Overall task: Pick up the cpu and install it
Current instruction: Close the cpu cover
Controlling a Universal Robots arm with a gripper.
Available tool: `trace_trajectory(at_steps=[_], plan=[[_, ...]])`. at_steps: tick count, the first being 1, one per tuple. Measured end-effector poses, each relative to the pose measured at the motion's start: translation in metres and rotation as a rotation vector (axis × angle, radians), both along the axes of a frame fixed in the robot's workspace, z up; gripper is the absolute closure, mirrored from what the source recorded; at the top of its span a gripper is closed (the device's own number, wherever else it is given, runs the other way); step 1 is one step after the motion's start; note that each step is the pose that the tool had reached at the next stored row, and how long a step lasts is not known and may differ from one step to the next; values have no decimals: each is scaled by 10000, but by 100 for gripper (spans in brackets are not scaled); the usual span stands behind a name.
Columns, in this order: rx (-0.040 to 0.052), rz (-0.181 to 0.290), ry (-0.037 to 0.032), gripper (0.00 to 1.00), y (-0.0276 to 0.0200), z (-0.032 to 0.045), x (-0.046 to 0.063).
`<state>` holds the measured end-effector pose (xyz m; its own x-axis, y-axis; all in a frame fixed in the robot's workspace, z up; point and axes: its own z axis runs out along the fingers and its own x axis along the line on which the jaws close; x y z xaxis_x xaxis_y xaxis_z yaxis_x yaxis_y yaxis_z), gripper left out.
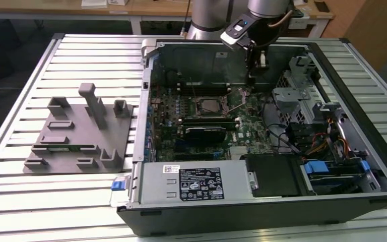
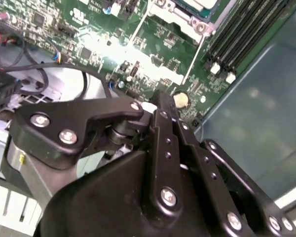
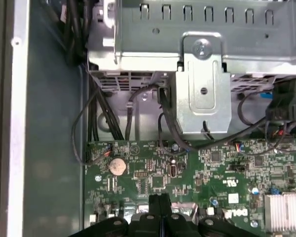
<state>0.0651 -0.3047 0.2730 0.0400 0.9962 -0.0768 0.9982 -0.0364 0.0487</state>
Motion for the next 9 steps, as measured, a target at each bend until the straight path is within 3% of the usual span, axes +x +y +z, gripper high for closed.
trace_trajectory(at_steps=[4, 9], plan=[[-1, -12, 1, 89, -17, 0, 62], [0, -25, 1, 89, -123, -47, 77]])
